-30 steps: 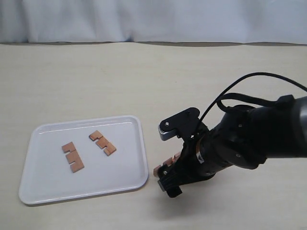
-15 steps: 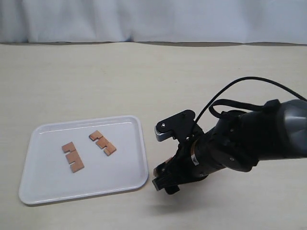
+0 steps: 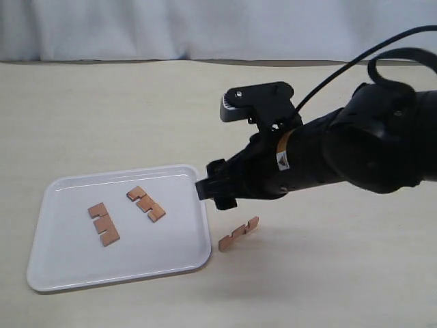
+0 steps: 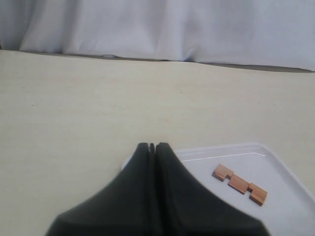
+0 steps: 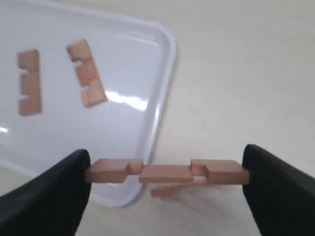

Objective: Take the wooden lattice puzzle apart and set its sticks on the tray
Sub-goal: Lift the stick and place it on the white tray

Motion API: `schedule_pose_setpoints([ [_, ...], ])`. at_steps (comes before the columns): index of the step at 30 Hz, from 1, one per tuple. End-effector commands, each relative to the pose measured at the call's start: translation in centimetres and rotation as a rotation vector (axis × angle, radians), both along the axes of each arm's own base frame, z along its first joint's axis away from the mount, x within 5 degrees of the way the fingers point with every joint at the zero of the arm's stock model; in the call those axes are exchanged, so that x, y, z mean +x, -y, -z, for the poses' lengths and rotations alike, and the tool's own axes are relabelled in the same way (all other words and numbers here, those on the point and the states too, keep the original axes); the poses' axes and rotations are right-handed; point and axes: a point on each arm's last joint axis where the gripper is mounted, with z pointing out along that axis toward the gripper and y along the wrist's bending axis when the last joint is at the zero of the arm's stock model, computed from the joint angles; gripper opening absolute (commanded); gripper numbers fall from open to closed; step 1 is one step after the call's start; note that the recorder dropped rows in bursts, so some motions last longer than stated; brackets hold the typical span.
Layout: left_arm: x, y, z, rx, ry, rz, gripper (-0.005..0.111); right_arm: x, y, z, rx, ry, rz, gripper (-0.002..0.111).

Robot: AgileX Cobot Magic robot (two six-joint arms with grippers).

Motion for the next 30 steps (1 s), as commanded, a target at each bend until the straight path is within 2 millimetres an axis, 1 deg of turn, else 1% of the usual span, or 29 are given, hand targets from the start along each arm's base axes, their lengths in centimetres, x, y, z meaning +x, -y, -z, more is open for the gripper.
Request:
schedule_pose_setpoints([
  [1,0.0,0.0,0.0,-0.005,0.006,-0.001,0.000,0.5,-3.3,0.2,0.082,0.079,-0.082,0.005],
  [5,0.0,0.0,0.0,-0.005,0.006,-0.001,0.000,1.4,-6.6,1.9,0.096,0.096,-0.161,0.005],
  [8,0.0,0.0,0.0,-0.005,0.006,-0.001,0.000,2.2,-8.6,3.4,0.094,0.101,-0.207,0.005],
  [12,0.0,0.0,0.0,-0.005,0.006,-0.001,0.000,3.4,-10.4,5.1,0.109,0.116,-0.229,0.005],
  [15,0.0,0.0,0.0,-0.005,0.007,-0.001,0.000,4.3,-11.1,6.0,0.122,0.105,-0.213,0.010],
  [18,0.0,0.0,0.0,-0.005,0.007,-0.001,0.000,4.8,-11.5,7.1,0.102,0.097,-0.226,0.022],
  [19,0.0,0.0,0.0,-0.005,0.007,-0.001,0.000,5.0,-11.6,7.1,0.103,0.098,-0.226,0.029],
  [20,0.0,0.0,0.0,-0.005,0.007,-0.001,0.000,5.2,-11.7,7.2,0.102,0.096,-0.225,0.037],
  [22,0.0,0.0,0.0,-0.005,0.007,-0.001,0.000,5.3,-11.8,7.1,0.104,0.101,-0.225,0.058],
  [23,0.0,0.0,0.0,-0.005,0.007,-0.001,0.000,5.3,-11.8,6.9,0.107,0.105,-0.226,0.070],
  [25,0.0,0.0,0.0,-0.005,0.007,-0.001,0.000,5.1,-11.7,6.5,0.098,0.093,-0.221,0.091],
  [26,0.0,0.0,0.0,-0.005,0.007,-0.001,0.000,5.0,-11.5,6.1,0.091,0.085,-0.219,0.099],
  [27,0.0,0.0,0.0,-0.005,0.007,-0.001,0.000,4.9,-11.4,5.8,0.085,0.078,-0.217,0.105],
  [28,0.0,0.0,0.0,-0.005,0.007,-0.001,0.000,4.7,-11.3,5.5,0.074,0.071,-0.221,0.107],
  [30,0.0,0.0,0.0,-0.005,0.007,-0.001,0.000,4.4,-10.9,4.5,0.043,0.067,-0.242,0.109],
])
